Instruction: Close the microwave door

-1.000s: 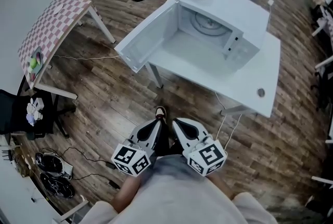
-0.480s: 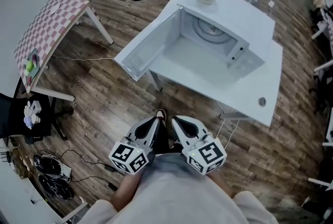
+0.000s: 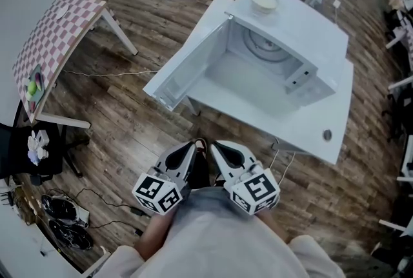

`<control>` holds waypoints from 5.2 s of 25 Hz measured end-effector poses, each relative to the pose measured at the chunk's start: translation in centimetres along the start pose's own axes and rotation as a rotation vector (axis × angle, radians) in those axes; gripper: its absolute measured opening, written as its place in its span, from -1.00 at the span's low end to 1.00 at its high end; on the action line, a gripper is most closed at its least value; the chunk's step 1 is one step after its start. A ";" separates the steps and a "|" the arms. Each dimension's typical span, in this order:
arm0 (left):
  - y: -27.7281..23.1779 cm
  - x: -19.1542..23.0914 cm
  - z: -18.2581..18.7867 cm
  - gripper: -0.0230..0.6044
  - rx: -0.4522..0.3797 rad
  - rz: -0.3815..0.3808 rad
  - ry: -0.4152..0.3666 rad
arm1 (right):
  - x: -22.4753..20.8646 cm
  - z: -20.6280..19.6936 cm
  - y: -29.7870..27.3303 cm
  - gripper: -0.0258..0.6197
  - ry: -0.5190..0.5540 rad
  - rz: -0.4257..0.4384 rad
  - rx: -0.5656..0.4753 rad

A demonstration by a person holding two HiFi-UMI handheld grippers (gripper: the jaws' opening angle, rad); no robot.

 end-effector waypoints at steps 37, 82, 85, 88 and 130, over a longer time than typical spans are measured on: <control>-0.7 17.0 15.2 -0.87 -0.094 -0.042 -0.115 | 1.4 6.6 -14.1 -0.87 0.044 -0.053 -0.017; -3.4 18.5 12.1 -0.87 0.048 -0.063 -0.096 | -0.3 5.7 -13.3 -0.87 -0.033 -0.091 0.019; -3.6 18.3 11.8 -0.87 0.061 -0.071 -0.096 | -0.5 5.6 -13.2 -0.87 -0.040 -0.091 0.020; -3.9 18.0 11.5 -0.87 0.078 -0.083 -0.102 | -0.7 5.4 -13.1 -0.87 -0.046 -0.095 0.020; -9.1 11.6 9.1 -0.87 0.260 -0.350 -0.012 | -6.0 4.2 -7.0 -0.87 -0.177 -0.349 -0.014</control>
Point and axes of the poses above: the fingertips, and each gripper's own axes: y backward along the fingers, x to its left, z out of its top, the point moved 10 cm from there along y, backward along the fingers, and after that the axes turned 1 degree about y, right-handed, at the moved point
